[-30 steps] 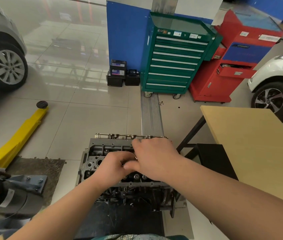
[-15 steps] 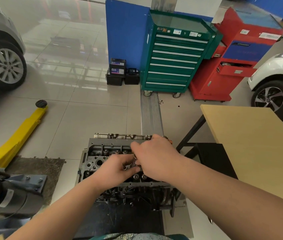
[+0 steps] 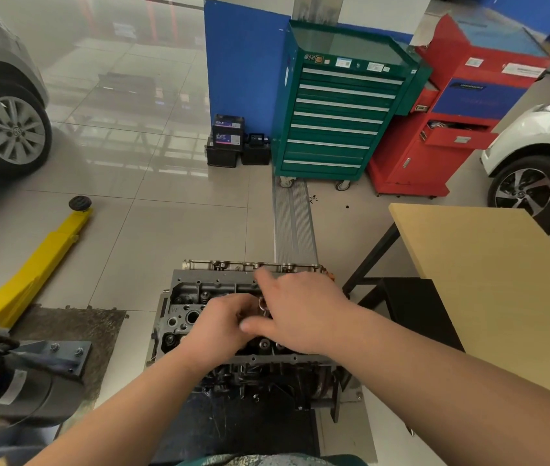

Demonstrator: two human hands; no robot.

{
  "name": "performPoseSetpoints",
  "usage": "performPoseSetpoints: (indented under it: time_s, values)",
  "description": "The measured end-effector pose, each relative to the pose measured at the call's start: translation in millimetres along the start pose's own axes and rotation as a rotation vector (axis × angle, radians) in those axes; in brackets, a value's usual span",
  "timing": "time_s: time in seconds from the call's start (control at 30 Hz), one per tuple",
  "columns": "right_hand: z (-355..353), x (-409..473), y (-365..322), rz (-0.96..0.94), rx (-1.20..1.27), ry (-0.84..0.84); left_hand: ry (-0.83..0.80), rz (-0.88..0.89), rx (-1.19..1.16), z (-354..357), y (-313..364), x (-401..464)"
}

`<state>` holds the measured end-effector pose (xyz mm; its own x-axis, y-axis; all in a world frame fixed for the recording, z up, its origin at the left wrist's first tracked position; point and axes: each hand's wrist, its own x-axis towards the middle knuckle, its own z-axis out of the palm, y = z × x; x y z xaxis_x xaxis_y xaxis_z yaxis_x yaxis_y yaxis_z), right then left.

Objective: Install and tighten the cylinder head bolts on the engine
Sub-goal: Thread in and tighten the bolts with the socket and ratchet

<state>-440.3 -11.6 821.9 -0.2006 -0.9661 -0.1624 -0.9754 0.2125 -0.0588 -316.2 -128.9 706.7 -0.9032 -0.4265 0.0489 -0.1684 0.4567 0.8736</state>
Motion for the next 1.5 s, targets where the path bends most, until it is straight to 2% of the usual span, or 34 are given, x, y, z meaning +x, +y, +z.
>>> performPoseSetpoints:
  time_s: [0.07,0.17,0.23,0.3,0.4,0.47,0.53,0.63,0.7,0.8,0.9,0.97,1.03,1.13,1.2,1.3,1.4,1.5]
  values:
    - [-3,-4,4,-0.073,0.101,-0.092,-0.041,0.004,0.027,-2,-4,1]
    - [-2,-4,5,0.019,0.008,-0.028,-0.115,0.073,0.002,-5,-2,-2]
    - [1,-3,2,0.071,-0.084,0.020,-0.056,0.028,-0.005,-2,1,-3]
    - [1,-5,-1,0.018,-0.060,0.041,-0.001,-0.013,0.037,1,-2,-3]
    - [-2,-7,1,-0.078,-0.017,-0.021,-0.109,0.001,0.062,1,-7,-3]
    - [0,-6,2,-0.001,-0.054,0.010,-0.149,0.048,-0.004,-2,-3,-4]
    - [1,-4,-1,0.068,-0.114,0.022,-0.096,0.056,-0.018,-4,2,-4]
    - [3,-6,-3,-0.008,-0.051,-0.048,-0.031,0.048,0.045,-5,-1,-2]
    - [0,-8,-1,-0.065,0.001,-0.094,-0.096,0.068,0.087,-7,-5,0]
    - [1,-7,-3,0.018,-0.107,-0.048,-0.184,0.138,0.089,-9,-1,0]
    - [1,-5,-10,0.071,-0.174,-0.002,-0.080,0.098,0.052,-8,5,-1]
    - [0,-9,-9,-0.004,-0.129,0.000,-0.041,0.060,0.080,-6,0,-1]
    - [-4,-11,-6,-0.066,-0.059,-0.055,-0.077,0.058,0.097,-5,-4,-2]
    - [0,-7,-6,0.032,-0.069,-0.038,-0.170,0.111,0.000,-5,-1,-5]
    - [2,-4,-9,0.125,-0.087,-0.040,-0.120,0.099,0.022,-3,0,-7]
    - [4,-4,-9,0.088,-0.005,-0.065,-0.025,0.055,0.095,0,-7,-5]
    - [0,-6,-5,-0.023,0.046,-0.078,-0.099,0.052,0.096,-1,-13,-4]
    - [0,-3,-7,0.051,-0.104,-0.012,-0.189,0.049,-0.021,-4,-10,-6]
